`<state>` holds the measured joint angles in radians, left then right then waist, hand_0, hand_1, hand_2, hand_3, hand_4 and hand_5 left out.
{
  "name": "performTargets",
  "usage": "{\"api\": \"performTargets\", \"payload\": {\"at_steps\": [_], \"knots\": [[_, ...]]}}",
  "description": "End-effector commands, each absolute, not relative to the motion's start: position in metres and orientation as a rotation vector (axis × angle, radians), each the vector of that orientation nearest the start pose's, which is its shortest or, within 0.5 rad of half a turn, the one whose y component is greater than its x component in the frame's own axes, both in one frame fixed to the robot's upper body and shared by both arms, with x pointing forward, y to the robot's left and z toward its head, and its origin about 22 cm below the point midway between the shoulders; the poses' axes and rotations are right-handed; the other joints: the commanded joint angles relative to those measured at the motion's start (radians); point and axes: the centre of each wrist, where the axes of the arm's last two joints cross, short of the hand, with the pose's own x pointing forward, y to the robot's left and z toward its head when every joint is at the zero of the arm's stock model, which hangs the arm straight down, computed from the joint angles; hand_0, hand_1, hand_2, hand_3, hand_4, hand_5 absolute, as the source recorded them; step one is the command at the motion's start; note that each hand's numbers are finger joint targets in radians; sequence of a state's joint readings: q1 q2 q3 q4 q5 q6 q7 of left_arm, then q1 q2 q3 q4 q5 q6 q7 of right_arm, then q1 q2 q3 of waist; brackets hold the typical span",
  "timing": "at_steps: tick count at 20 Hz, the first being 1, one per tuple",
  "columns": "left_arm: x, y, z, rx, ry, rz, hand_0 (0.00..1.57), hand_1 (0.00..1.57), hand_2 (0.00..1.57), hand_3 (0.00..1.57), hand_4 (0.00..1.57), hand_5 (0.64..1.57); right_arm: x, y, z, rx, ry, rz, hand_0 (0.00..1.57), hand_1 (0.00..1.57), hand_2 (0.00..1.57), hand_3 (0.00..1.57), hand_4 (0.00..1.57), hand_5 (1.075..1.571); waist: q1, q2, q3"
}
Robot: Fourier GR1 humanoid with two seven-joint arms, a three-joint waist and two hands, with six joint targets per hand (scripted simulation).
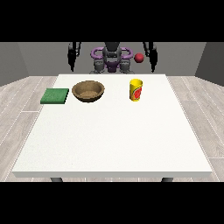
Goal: Pick the cup and pour the ball into the bowl, then pick the bowl and place it on the pad
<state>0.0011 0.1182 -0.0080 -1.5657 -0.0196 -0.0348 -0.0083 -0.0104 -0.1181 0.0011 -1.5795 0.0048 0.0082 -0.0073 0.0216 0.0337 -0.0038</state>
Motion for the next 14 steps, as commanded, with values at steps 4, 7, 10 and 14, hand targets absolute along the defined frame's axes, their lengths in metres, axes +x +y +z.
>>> {"api": "performTargets", "payload": {"at_steps": [4, 7, 10, 14], "knots": [[0.242, 0.264, 0.030, 0.103, -1.587, -0.151, 0.00, 0.00, 0.00, 0.00, 0.66, 1.566, 0.244, -0.263, 0.035, -0.112, -1.607, 0.123, 0.00, 0.00, 0.00, 0.00, 0.87, 1.533, 0.002, -0.235, 0.0011], [0.239, 0.245, 0.033, -0.069, -1.493, 0.075, 0.00, 0.00, 0.00, 0.00, 0.66, 1.566, 0.226, -0.254, 0.027, 0.011, -1.476, -0.049, 0.00, 0.00, 0.00, 0.00, 0.87, 1.533, -0.062, -0.382, 0.0036], [0.233, 0.242, 0.043, -0.078, -1.362, 0.128, 0.00, 0.00, 0.00, 0.00, 0.63, 1.564, 0.216, -0.254, 0.036, 0.016, -1.362, -0.100, 0.00, 0.00, 0.00, 0.00, 0.86, 1.530, -0.067, -0.451, 0.0037], [0.243, 0.223, 0.082, -0.029, -1.433, 0.142, 0.00, 0.00, 0.00, 0.00, 0.60, 1.563, 0.211, -0.248, 0.078, 0.040, -1.418, -0.062, 0.00, 0.00, 0.00, 0.00, 0.82, 1.528, -0.093, -0.363, 0.0038]]}}
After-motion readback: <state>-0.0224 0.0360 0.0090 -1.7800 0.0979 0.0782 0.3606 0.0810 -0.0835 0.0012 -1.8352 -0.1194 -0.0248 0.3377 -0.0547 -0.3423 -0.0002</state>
